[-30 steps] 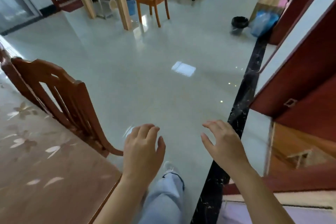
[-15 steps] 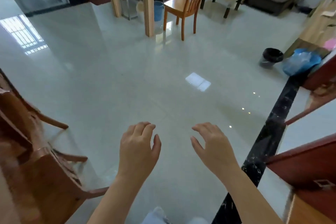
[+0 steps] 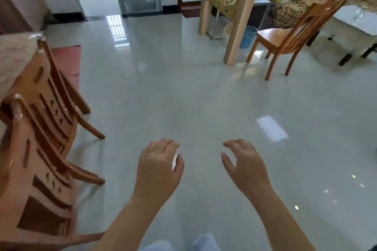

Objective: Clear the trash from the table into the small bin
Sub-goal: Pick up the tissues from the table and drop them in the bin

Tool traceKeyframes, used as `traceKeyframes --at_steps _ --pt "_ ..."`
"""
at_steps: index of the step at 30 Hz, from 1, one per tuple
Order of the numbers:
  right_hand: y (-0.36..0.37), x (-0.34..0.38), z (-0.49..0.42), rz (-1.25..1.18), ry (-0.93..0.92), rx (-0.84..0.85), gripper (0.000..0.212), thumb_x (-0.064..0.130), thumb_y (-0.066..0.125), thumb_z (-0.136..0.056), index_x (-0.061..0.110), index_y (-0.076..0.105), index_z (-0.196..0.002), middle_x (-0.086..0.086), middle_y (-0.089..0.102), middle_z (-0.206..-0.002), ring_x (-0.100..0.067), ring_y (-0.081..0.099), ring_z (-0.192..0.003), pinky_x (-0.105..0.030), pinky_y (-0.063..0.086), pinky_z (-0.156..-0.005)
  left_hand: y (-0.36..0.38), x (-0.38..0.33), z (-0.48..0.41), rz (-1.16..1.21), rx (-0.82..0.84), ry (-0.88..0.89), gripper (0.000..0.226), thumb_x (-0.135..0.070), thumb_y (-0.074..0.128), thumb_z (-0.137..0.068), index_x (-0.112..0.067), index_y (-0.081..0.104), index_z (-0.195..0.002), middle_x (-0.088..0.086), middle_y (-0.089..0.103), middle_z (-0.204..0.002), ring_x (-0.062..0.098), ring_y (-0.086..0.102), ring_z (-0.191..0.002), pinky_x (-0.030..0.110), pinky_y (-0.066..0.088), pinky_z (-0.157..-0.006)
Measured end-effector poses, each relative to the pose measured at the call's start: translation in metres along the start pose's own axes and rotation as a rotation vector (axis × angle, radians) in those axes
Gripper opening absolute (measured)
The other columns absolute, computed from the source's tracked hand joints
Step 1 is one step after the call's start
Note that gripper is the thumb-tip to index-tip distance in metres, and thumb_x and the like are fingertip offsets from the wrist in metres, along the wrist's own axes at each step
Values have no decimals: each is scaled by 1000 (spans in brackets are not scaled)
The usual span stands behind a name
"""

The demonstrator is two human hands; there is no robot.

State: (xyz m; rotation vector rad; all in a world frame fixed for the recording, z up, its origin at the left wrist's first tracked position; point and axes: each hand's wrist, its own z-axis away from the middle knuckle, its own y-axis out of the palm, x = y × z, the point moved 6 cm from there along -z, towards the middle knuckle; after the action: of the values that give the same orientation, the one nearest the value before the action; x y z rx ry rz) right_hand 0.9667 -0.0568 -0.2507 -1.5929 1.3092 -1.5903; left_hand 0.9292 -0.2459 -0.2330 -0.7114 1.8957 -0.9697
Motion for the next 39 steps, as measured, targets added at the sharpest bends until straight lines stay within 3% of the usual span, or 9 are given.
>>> traceKeyframes --at_steps 2,11,15,23,30,39 --pt "5 3 -44 -15 -59 25 22 17 62 -82 8 62 -102 -8 66 -103 -28 58 -97 -40 49 -80 -1 9 -25 -23 -23 -67 31 -23 45 -77 -4 67 -88 12 69 -87 31 63 -73 38 54 -65" --pt "85 81 -195 -88 -365 200 23 18 64 -81 10 62 -103 -5 65 -104 -27 58 -98 -39 48 -80 -4 120 -98 -143 -116 -431 23 -14 59 -70 -3 66 -90 13 69 -86 31 63 -75 39 52 -65" --pt "124 126 -266 -62 -417 222 22 16 66 -80 9 64 -100 -7 66 -102 -29 59 -97 -39 47 -79 -11 181 -162 -140 -165 -468 22 -4 71 -71 -1 66 -92 16 68 -90 33 63 -80 42 52 -70" --pt "187 265 -406 -121 -561 254 17 12 69 -76 7 67 -92 -9 69 -95 -31 62 -88 -39 50 -73 -57 304 -271 -200 -215 -500 23 -10 71 -74 -6 65 -96 10 68 -95 27 62 -87 40 51 -76" --pt "264 312 -491 -133 -584 386 17 14 67 -78 7 67 -94 -9 69 -96 -30 62 -89 -38 50 -71 -54 393 -324 -227 -162 -650 22 -14 72 -73 -12 65 -94 5 67 -93 22 62 -86 33 50 -73" --pt "342 419 -672 -195 -783 413 17 15 65 -80 8 66 -95 -8 67 -100 -30 61 -92 -34 48 -70 -83 509 -458 -334 -332 -763 24 -7 74 -70 -6 66 -92 10 67 -93 27 63 -82 36 51 -68"
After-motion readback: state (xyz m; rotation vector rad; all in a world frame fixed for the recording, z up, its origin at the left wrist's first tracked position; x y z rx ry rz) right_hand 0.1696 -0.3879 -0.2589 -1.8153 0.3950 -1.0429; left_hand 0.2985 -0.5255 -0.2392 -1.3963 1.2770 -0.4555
